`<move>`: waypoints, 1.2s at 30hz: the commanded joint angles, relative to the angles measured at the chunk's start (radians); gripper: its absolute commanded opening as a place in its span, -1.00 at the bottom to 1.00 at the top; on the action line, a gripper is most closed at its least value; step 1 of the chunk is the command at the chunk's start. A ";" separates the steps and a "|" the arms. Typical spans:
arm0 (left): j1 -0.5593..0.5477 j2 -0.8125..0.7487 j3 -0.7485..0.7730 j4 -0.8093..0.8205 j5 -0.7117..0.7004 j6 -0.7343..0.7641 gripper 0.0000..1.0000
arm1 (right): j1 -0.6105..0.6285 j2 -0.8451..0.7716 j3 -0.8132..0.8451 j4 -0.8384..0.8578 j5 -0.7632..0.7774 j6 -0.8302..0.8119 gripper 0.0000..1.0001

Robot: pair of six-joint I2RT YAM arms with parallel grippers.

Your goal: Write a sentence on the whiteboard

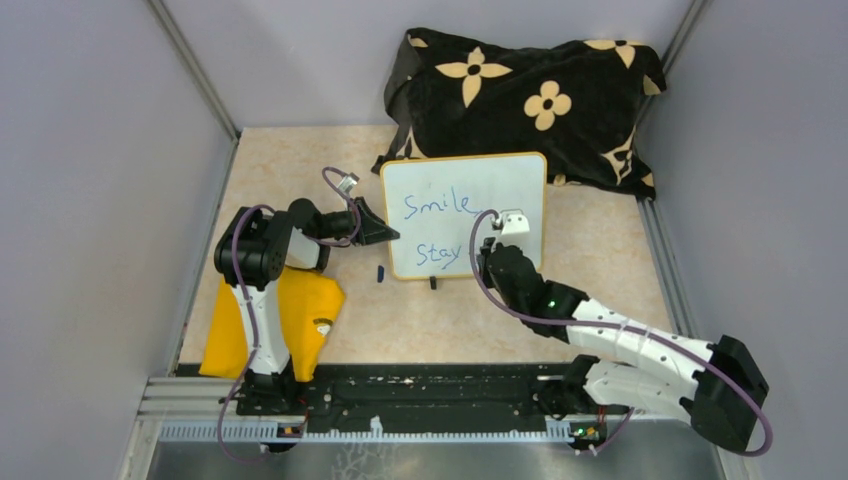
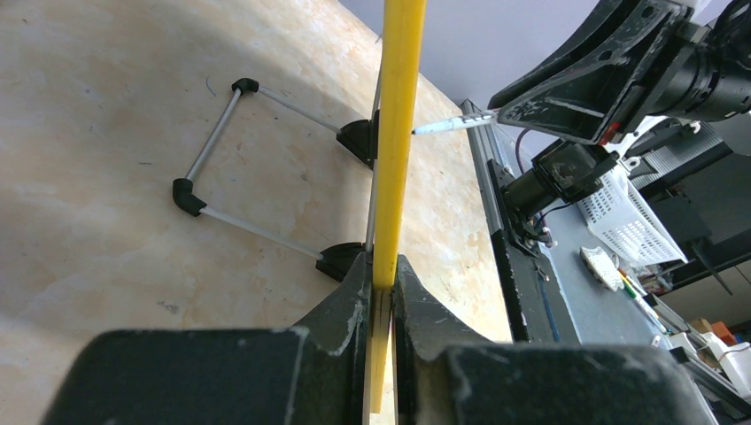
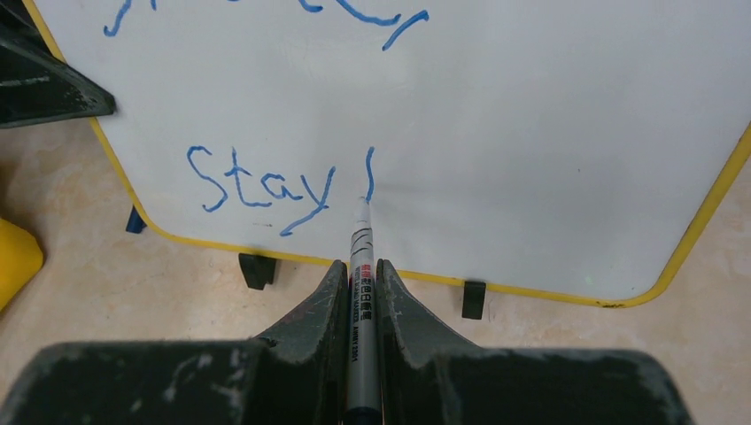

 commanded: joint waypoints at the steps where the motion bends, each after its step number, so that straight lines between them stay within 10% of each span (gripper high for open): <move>1: -0.023 0.060 -0.009 0.138 0.004 0.016 -1.00 | -0.005 -0.061 0.030 0.023 0.008 -0.014 -1.00; 36: -0.023 0.060 -0.007 0.136 0.005 0.016 -1.00 | -0.022 0.067 0.081 0.065 0.058 -0.014 -1.00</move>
